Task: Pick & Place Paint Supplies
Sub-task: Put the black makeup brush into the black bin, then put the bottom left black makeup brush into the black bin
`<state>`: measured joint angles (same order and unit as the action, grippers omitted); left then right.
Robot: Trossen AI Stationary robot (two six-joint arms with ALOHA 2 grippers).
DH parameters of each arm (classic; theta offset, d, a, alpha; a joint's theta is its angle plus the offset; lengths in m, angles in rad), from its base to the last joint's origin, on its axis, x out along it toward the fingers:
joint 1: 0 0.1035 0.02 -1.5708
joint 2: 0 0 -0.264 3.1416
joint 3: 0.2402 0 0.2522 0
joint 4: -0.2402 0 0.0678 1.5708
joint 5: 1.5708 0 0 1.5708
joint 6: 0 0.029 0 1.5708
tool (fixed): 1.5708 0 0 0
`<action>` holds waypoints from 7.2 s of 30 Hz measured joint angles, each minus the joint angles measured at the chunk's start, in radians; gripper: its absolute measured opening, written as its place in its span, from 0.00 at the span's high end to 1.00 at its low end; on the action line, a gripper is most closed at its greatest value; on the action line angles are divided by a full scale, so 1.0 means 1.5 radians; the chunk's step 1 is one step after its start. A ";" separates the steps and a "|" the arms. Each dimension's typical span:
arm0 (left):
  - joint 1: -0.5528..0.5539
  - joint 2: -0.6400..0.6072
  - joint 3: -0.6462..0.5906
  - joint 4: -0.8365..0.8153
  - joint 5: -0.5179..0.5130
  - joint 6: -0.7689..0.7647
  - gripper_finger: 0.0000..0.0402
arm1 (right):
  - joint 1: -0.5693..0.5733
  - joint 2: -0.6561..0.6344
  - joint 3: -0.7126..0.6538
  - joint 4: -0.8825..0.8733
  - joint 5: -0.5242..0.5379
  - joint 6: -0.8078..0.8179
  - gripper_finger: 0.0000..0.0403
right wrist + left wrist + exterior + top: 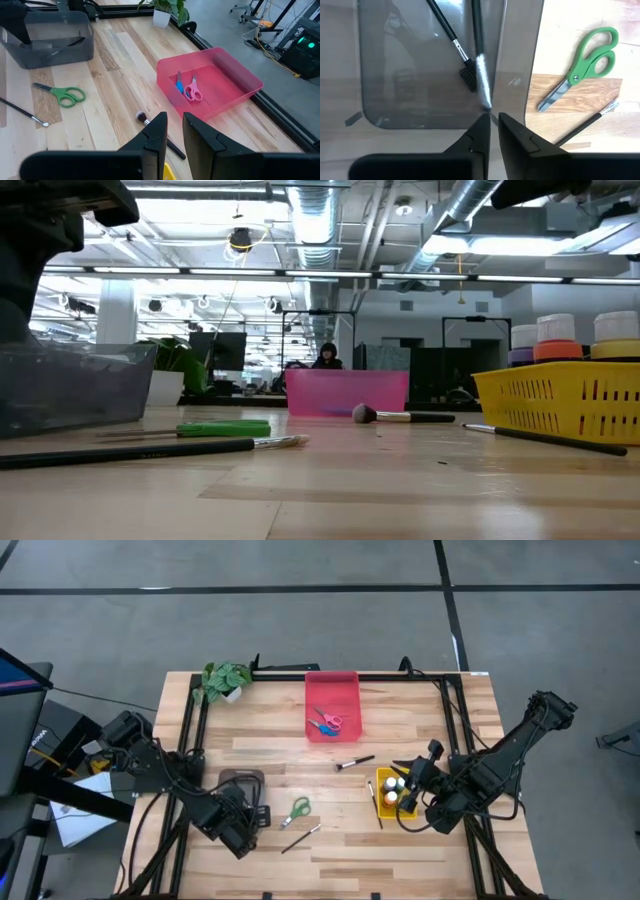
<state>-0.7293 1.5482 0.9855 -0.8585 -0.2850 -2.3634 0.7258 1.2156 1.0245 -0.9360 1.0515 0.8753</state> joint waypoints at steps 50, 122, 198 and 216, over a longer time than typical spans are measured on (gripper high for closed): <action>0.126 -0.235 0.001 0.447 -0.018 1.049 0.77 | 0.000 0.000 0.000 0.004 0.000 0.000 0.86; 0.208 0.374 0.296 0.208 0.043 1.095 0.77 | 0.000 0.000 0.001 0.021 -0.022 -0.002 0.86; 0.072 0.026 0.283 -0.125 0.150 1.700 1.00 | -0.037 0.000 0.000 0.001 -0.038 0.028 0.86; 0.123 -0.147 0.035 -0.007 0.157 1.655 1.00 | -0.036 0.000 0.000 -0.005 -0.038 0.027 0.86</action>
<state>-0.5449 1.3284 1.0382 -0.8696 -0.0498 0.1190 0.6720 1.2158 1.0248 -0.9428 0.9948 0.9165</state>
